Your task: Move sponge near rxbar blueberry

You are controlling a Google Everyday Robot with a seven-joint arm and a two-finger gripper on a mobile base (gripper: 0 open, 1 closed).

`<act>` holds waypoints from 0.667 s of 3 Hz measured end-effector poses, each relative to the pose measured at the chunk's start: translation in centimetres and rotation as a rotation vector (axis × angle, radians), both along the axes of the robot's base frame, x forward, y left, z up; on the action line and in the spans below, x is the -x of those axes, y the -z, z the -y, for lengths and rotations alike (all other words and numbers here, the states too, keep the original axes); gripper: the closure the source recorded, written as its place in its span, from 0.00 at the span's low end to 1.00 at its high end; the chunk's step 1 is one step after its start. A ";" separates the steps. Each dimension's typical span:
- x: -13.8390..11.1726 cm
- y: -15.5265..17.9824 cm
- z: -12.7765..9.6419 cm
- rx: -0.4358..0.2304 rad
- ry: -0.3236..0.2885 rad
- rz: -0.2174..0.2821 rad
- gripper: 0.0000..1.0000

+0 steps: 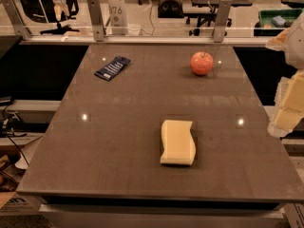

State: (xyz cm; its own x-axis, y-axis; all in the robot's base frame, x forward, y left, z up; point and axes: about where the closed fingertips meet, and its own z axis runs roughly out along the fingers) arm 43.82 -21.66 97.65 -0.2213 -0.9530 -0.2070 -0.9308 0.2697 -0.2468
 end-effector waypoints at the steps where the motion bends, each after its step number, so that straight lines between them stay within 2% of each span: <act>1: 0.0 0.0 0.0 0.000 0.000 0.000 0.00; 2: 0.0 0.2 -0.3 -0.023 -0.008 -0.003 0.00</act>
Offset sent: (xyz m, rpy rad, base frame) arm -0.0004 0.0057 -0.0107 0.0545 0.0326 0.0196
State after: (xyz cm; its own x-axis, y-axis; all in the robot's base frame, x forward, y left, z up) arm 43.82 -21.35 97.45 -0.2148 -0.9497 -0.2278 -0.9336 0.2681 -0.2375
